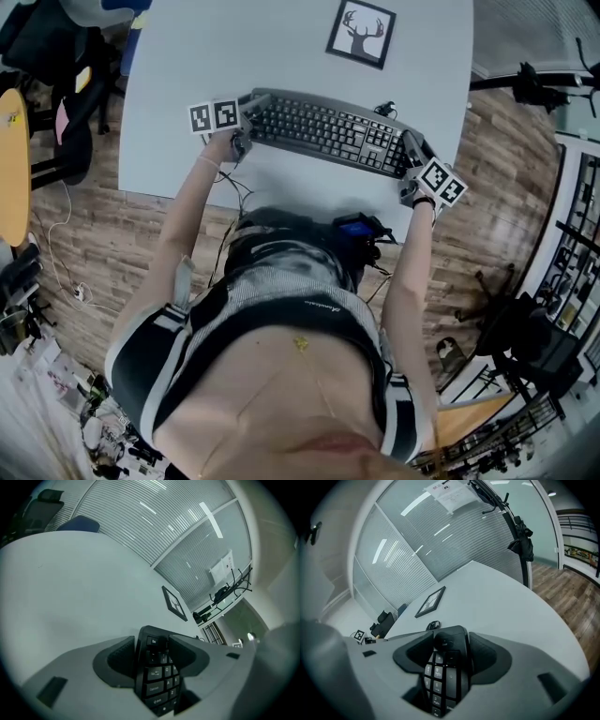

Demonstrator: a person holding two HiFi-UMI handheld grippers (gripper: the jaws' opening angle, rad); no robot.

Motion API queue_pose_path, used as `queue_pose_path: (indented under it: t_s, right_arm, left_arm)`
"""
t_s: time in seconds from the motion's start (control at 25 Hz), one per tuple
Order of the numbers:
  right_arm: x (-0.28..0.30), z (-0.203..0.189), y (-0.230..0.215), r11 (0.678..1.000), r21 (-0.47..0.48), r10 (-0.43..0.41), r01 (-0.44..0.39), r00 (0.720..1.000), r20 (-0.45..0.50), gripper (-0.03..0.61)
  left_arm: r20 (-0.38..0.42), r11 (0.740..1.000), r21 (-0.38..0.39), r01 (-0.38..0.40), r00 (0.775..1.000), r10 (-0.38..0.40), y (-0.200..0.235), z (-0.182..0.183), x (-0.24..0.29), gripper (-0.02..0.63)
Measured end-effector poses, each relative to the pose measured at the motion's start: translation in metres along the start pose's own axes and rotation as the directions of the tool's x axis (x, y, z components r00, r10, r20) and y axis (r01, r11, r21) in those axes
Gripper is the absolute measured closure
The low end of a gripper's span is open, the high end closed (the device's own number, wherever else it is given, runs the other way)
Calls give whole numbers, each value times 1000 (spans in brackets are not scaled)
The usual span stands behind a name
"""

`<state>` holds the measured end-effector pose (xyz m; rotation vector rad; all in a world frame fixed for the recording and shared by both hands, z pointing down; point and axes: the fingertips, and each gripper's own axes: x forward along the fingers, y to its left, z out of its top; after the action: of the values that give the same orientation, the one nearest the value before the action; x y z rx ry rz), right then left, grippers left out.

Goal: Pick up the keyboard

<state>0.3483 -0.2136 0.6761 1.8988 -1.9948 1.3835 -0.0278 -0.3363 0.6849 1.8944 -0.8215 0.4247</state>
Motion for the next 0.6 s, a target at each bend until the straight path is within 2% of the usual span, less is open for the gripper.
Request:
queue_pose_path:
  t_s: [0.6]
  right_arm:
    - [-1,1,-1,1000,-13,-3,3,1000,14,344]
  left_arm:
    - [24,998,34,-49,999,49,0,0,1,396]
